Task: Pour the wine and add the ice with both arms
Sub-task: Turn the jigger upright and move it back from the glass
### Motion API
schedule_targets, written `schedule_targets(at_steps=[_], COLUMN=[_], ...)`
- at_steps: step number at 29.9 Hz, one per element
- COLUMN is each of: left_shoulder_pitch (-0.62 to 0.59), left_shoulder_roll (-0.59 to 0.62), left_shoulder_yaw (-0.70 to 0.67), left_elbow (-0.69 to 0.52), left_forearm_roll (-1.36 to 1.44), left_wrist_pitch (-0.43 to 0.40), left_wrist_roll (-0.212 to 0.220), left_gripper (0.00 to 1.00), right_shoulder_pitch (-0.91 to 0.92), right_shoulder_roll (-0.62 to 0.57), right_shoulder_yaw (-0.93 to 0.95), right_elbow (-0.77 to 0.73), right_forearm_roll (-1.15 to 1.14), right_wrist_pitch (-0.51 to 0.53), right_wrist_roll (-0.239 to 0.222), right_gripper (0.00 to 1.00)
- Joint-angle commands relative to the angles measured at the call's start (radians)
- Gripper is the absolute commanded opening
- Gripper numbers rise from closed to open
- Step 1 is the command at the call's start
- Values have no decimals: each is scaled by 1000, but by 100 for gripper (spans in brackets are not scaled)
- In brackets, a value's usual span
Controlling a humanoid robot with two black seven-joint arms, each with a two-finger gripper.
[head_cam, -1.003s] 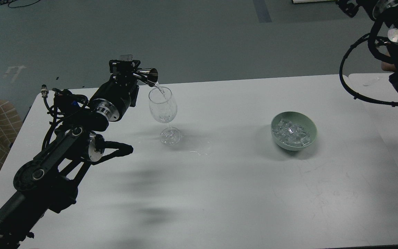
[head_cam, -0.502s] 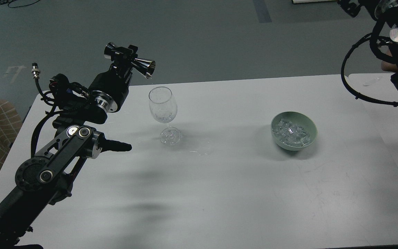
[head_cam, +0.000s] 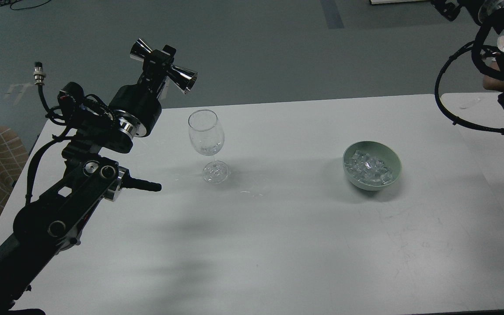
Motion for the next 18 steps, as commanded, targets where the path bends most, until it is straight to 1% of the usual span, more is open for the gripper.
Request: schedule_targets(at_steps=[1, 4, 6, 7, 8, 10, 12, 14, 16, 18], left_shoulder_pitch=[11, 26, 55, 77, 95, 111, 128, 154, 175, 190], left_shoulder_roll=[-6, -6, -2, 1, 3, 1, -2, -3, -3, -3], left_shoulder_yaw=[-11, -22, -60, -103, -147, -202, -297, -403, -446, -459], left_elbow=[-23, -43, -49, -52, -52, -52, -49, -33, -29, -15], left_forearm_roll=[-42, -123, -210, -274, -345, -437, -612, -854, -965, -1029], left_wrist_pitch=[2, 5, 5, 0, -5, -18, -46, -60, -63, -67], left_wrist_roll=[-9, -14, -46, -75, -94, -95, -92, -85, -88, -88], left_gripper=[0, 0, 0, 0, 0, 0, 0, 0, 0, 0], right_shoulder_pitch=[0, 0, 0, 0, 0, -1, -5, -21, -28, -31], right_shoulder_roll=[0, 0, 0, -2, -2, -14, -34, -42, -45, -52], right_shoulder_yaw=[-1, -1, -1, -1, -1, -1, -4, -2, -2, -2], right_elbow=[0, 0, 1, 1, 0, 1, 1, 3, 3, 3], right_forearm_roll=[0, 0, 0, 0, 0, 0, 0, 1, 1, 1], right_wrist_pitch=[0, 0, 0, 0, 3, 5, 5, 1, 0, 0], right_wrist_roll=[0, 0, 0, 0, -2, -3, -5, -5, -6, -5], right_gripper=[100, 100, 100, 100, 100, 100, 100, 100, 100, 100])
